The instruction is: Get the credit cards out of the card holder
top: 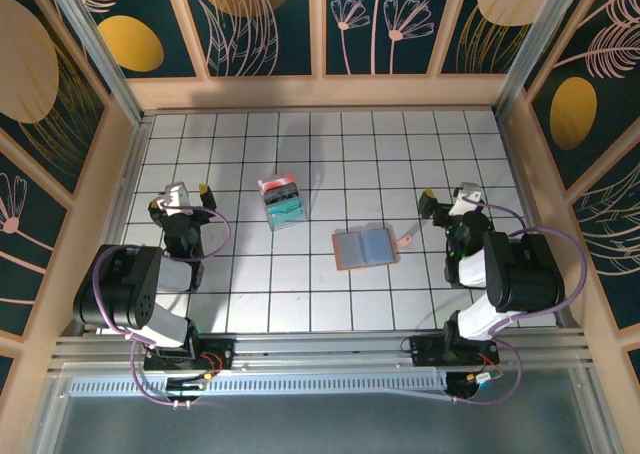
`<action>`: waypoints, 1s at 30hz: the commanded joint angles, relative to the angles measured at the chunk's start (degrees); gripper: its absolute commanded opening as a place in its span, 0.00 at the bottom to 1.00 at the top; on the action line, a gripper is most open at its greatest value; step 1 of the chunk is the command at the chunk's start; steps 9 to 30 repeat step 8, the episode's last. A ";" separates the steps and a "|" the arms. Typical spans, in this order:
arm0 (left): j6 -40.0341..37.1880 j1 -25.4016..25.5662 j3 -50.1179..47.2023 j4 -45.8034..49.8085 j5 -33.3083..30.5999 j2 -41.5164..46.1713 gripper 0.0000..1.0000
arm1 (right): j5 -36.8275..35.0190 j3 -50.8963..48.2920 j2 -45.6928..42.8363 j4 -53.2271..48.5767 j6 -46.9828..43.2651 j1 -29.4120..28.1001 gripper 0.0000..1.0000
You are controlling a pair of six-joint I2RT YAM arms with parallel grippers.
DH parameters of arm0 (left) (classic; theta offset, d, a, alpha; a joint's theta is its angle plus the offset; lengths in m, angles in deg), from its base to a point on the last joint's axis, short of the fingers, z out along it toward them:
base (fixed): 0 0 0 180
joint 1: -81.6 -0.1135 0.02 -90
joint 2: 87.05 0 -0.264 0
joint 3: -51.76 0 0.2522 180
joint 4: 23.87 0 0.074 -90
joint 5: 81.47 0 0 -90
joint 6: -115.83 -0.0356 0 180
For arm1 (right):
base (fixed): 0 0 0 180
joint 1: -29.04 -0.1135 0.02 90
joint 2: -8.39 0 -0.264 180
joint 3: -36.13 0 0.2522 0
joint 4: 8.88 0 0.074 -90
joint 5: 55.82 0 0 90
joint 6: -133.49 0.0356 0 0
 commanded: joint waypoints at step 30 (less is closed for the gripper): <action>1.02 -0.39 -0.47 -2.56 -0.05 -0.23 0.99 | 0.12 1.12 0.06 1.61 -0.07 -0.20 0.99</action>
